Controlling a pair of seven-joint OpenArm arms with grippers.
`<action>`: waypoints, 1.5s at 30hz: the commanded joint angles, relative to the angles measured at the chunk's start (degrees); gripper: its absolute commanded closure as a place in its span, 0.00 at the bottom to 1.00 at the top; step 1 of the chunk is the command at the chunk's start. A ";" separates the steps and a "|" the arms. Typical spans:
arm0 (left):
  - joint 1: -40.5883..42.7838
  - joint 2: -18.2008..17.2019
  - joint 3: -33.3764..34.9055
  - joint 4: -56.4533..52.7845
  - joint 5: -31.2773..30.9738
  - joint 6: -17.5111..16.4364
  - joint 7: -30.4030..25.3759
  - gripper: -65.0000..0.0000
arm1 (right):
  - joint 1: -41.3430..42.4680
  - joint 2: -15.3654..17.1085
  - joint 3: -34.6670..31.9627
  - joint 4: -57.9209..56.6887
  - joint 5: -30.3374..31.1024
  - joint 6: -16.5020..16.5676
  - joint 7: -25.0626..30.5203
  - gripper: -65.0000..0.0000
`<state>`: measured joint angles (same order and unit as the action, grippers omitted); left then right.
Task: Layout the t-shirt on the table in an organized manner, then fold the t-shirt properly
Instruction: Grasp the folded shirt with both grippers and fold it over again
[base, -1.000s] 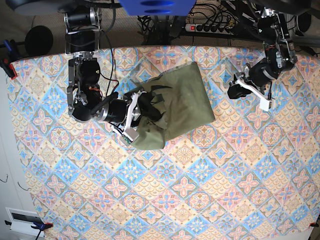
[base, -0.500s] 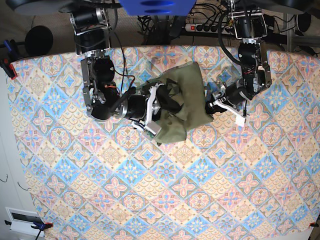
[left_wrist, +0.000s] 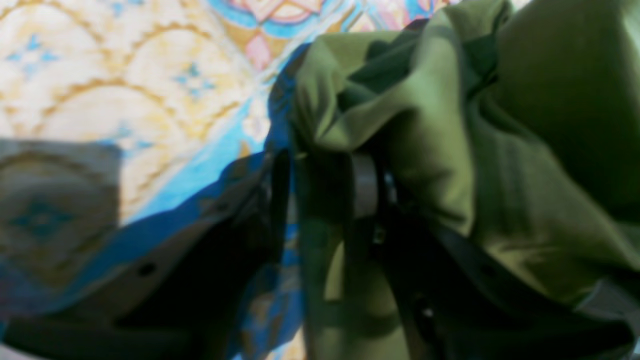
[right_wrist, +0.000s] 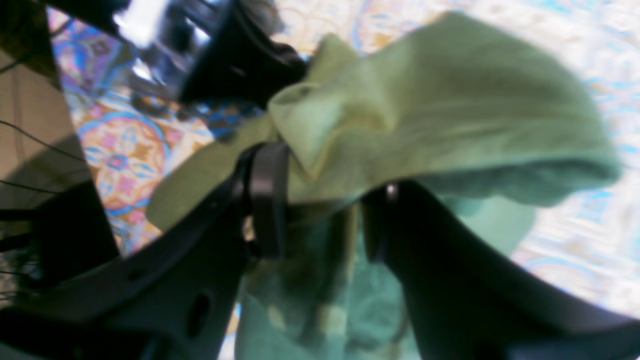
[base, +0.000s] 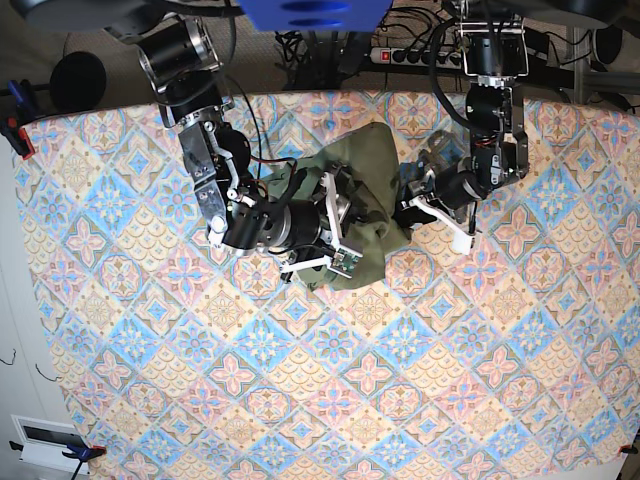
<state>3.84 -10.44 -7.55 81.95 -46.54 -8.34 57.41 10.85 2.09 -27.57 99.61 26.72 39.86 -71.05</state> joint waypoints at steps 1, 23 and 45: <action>-0.36 -0.68 -0.84 0.55 0.61 0.47 -0.22 0.74 | 1.50 -0.72 -0.34 2.41 1.10 0.14 1.82 0.65; 1.75 -0.77 -3.92 0.55 0.35 0.47 0.13 0.74 | -3.16 4.11 9.15 -6.73 0.93 0.14 5.42 0.88; 1.75 -0.86 -8.49 0.90 0.08 0.47 1.89 0.74 | -1.23 4.20 -13.61 1.27 1.10 0.14 5.42 0.88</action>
<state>5.74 -10.68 -15.90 82.24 -47.37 -8.38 58.72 8.67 6.26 -41.63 99.68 27.38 39.88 -66.43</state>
